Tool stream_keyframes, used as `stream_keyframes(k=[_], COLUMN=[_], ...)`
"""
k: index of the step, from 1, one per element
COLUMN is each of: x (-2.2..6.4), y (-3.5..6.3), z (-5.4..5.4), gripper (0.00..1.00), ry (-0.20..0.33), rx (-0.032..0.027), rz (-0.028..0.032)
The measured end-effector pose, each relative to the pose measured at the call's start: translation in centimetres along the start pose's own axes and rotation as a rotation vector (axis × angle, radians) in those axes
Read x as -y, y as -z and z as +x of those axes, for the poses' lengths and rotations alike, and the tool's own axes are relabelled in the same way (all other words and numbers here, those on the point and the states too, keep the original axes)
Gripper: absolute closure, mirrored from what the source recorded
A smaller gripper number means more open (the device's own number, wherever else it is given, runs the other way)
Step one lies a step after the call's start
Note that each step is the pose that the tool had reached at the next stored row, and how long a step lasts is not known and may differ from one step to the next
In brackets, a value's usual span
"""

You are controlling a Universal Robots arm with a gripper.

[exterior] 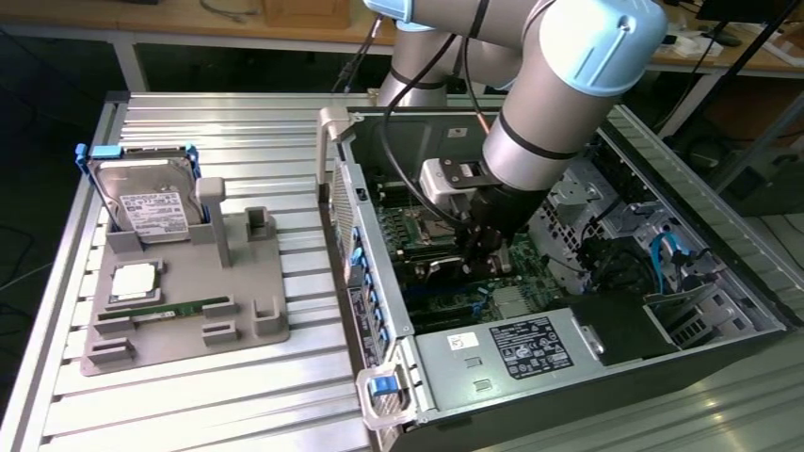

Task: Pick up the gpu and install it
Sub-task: 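Insert the gpu into the slot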

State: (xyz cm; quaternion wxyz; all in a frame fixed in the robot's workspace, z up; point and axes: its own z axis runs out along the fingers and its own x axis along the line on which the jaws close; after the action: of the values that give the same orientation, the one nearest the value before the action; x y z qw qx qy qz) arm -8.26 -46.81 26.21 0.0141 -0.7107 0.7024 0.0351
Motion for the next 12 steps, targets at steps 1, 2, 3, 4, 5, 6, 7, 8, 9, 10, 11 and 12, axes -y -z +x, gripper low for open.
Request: stream_keyframes(k=[1,2,3,4,5,6,7,8,9,10,11,12], x=[0.05,0.06,0.06,0.06,0.06,0.06,0.07,0.07,0.06,0.04,0.03,0.03], y=[0.00,0.00,0.00,0.00,0.00,0.00,0.00,0.00,-0.01,-0.02,-0.02,-0.02], z=[0.00,0.00,0.00,0.00,0.00,0.00,0.00,-0.02,-0.07,-0.11,-0.14,-0.15], gripper=[0.73,0.73,0.73,0.73,0.73,0.73,0.73,0.73,0.73,0.73,0.73,0.73], ry=[0.000,0.000,0.000,0.000,0.000,0.000,0.000,0.000,0.000,0.000,0.000,0.000], rx=[0.0000,0.0000,0.0001,0.0001,0.0001,0.0001,0.0001,0.0001,0.0001,0.0001,0.0002,0.0002], rz=[0.0000,0.0000,0.0001,0.0001,0.0001,0.0001,0.0001,0.0001,0.0001,0.0002,0.0002,0.0001])
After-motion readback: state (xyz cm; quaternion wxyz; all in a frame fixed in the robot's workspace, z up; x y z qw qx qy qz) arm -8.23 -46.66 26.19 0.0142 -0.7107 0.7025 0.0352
